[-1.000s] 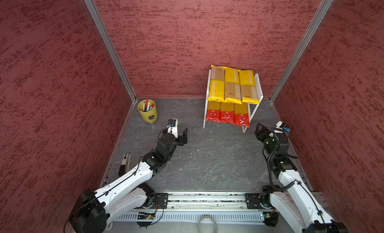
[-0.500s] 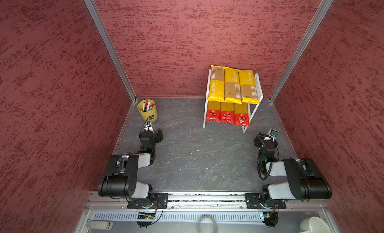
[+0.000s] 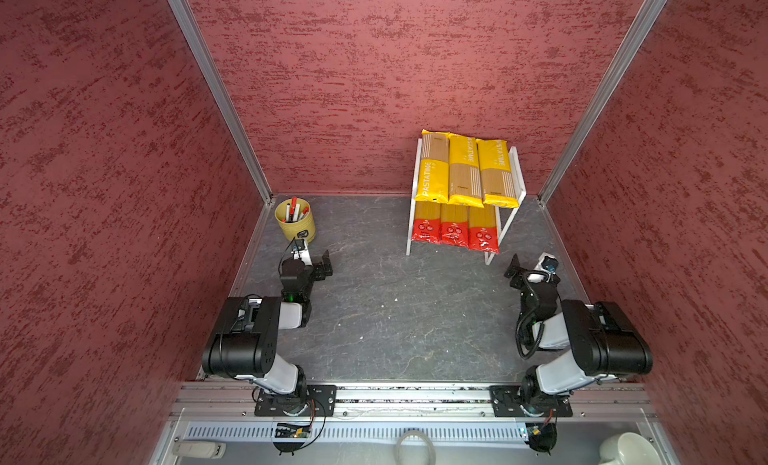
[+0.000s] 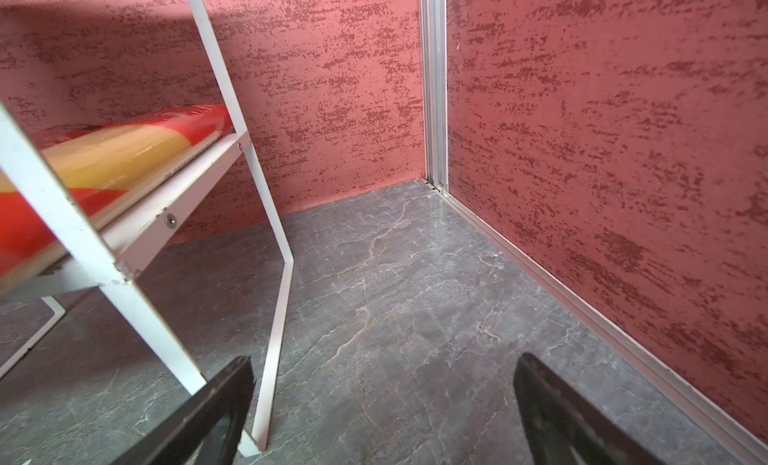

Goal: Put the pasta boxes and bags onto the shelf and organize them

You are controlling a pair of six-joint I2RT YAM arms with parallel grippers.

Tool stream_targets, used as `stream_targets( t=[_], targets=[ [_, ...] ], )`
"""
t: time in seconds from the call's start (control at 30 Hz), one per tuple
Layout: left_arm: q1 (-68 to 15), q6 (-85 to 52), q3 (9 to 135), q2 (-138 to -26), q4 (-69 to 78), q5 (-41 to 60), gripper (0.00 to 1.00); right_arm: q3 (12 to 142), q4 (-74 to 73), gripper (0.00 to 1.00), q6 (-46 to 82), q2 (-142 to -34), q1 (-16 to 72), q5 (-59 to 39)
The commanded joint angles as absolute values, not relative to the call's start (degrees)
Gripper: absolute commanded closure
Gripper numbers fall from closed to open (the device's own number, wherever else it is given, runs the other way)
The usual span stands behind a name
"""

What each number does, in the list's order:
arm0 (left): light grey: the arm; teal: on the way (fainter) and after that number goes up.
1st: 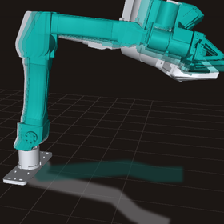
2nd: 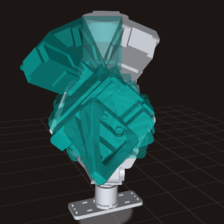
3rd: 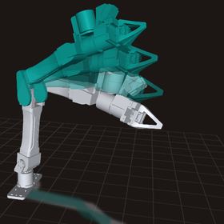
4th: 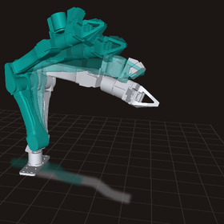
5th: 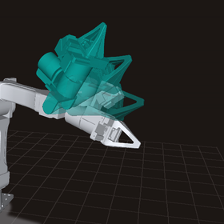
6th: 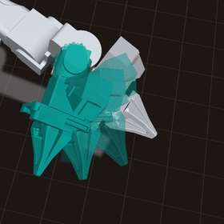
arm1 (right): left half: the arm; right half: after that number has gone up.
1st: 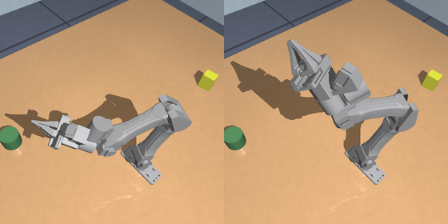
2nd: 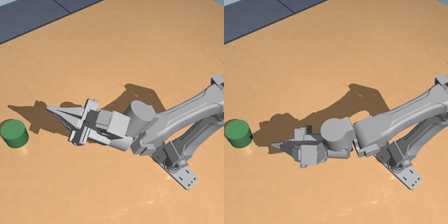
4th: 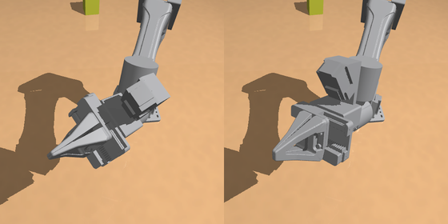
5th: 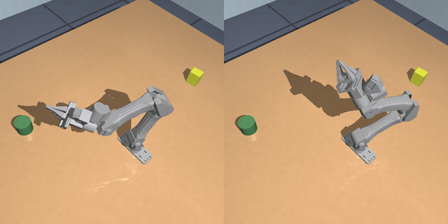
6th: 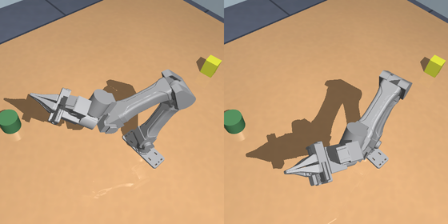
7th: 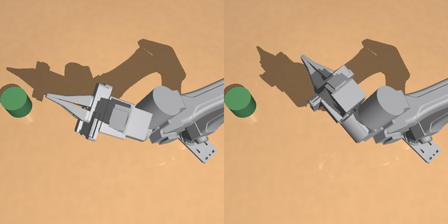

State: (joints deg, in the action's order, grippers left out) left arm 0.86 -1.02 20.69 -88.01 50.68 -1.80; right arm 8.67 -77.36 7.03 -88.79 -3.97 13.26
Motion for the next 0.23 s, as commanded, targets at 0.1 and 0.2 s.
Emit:
stream_targets(
  t=[0.1, 0.2],
  targets=[
    [-0.6, 1.4, 20.5, -88.0, 53.7, -3.3, 0.01, 8.2, -80.5, 0.01, 6.7, -88.8, -4.2, 12.2],
    [0.4, 0.5, 21.4, -88.0, 51.9, -1.6, 0.01, 8.2, -80.6, 0.01, 6.7, -88.9, -4.2, 12.2]
  ],
)
